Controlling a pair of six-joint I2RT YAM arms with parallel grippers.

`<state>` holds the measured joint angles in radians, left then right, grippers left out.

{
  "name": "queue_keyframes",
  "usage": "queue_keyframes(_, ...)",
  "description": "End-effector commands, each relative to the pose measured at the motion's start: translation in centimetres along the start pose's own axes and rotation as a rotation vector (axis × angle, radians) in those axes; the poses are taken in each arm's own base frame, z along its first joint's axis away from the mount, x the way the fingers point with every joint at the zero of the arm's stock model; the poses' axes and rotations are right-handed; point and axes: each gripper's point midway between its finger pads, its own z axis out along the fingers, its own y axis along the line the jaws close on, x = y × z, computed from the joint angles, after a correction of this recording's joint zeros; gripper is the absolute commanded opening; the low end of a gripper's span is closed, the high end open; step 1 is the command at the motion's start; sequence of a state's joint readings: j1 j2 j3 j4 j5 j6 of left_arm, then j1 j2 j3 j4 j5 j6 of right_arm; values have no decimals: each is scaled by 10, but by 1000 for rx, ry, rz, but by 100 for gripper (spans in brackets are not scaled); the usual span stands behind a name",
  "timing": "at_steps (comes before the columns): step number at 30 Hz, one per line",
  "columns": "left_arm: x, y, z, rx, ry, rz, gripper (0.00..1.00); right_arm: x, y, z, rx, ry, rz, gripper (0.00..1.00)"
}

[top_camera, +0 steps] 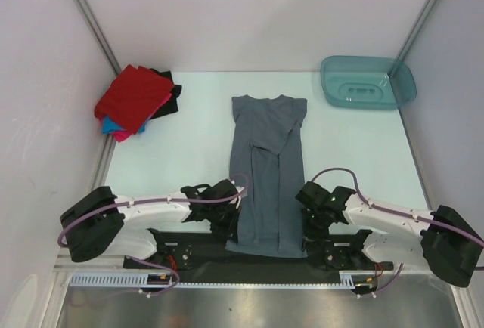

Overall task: Fold and stack the t-shirts
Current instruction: Fold the tshirt

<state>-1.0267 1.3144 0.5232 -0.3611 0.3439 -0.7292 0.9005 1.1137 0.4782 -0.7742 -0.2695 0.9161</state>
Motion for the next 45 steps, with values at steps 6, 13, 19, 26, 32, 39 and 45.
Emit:
queue_keyframes(6, 37, -25, -32, 67, 126, -28, 0, -7, 19, -29, -50, -64, -32, 0)
queue_keyframes(13, 32, -36, -55, 71, 92, -13, 3, -14, 40, -53, -95, -94, -64, 0)
queue_keyframes(19, 18, -41, -60, -4, 116, 39, 13, -28, 55, -65, -59, -107, -114, 0)
queue_keyframes(26, -15, -45, -64, -71, 104, 70, 9, -55, 79, -95, -60, -161, -141, 0)
queue_keyframes(32, -48, -30, -79, -79, 20, -8, 17, -85, 76, -113, -69, -223, -100, 0)
queue_keyframes(39, -98, -27, -95, -72, -65, -40, 25, -115, 71, -117, -71, -247, -73, 0)
queue_keyframes(45, -125, -29, -84, -91, -32, -31, 27, -145, 76, -119, -89, -264, -72, 0)
